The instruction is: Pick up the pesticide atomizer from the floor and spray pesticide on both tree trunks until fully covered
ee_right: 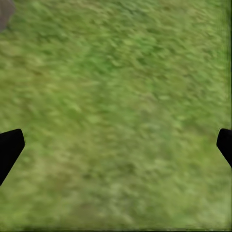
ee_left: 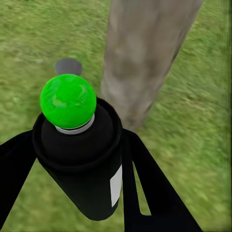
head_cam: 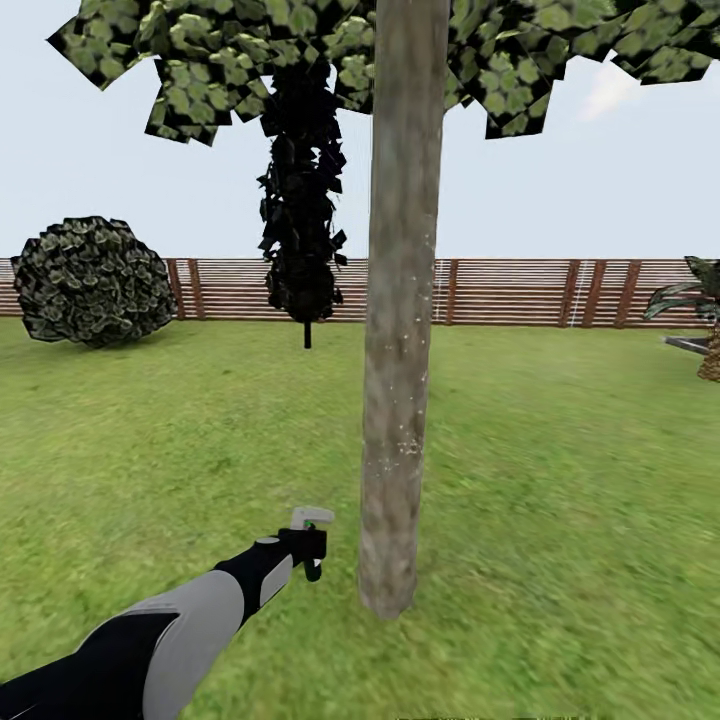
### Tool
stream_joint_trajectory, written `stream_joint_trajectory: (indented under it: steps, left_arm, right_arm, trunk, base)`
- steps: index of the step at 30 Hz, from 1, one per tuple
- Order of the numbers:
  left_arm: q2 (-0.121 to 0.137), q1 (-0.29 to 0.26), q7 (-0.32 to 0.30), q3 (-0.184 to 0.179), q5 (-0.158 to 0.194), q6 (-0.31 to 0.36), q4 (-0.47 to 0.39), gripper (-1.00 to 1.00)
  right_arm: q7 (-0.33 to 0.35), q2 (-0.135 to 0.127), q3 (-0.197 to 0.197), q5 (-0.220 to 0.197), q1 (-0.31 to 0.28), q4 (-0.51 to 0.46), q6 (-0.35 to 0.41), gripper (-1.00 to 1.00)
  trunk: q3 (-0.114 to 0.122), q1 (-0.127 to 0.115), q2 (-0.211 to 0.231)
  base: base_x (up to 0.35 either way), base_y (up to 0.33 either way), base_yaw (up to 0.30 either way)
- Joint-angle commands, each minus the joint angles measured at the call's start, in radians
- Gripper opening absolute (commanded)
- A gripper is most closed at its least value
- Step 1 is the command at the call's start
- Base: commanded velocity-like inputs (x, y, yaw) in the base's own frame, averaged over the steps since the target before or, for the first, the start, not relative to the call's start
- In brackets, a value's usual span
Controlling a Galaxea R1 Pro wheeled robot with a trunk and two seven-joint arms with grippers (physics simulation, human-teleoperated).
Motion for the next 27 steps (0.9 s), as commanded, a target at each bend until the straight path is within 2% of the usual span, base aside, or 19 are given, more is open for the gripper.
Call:
stream_joint_trajectory:
  steps: [1,19,27]
  left_arm:
    - [0.0,0.0,-0.004,0.009,-0.01,0.001,-0.001,-1.0]
    - [-0.001,0.0,-0.006,0.009,-0.011,0.001,-0.001,-1.0]
    - [-0.002,0.0,-0.007,0.009,-0.011,0.001,-0.001,-1.0]
  right_arm:
    - [0.003,0.0,-0.007,-0.004,-0.002,0.004,-0.009,1.0]
    - [0.003,0.0,-0.007,-0.004,-0.002,0.004,-0.009,1.0]
    - [0.003,0.0,-0.007,-0.004,-0.002,0.004,-0.009,1.0]
  trunk:
    - [-0.001,0.0,-0.001]
    - [-0.001,0.0,-0.001]
    - [-0.001,0.0,-0.001]
  base:
    - [0.0,0.35,-0.287]
    - [0.0,0.35,-0.275]
    - [0.0,0.35,-0.183]
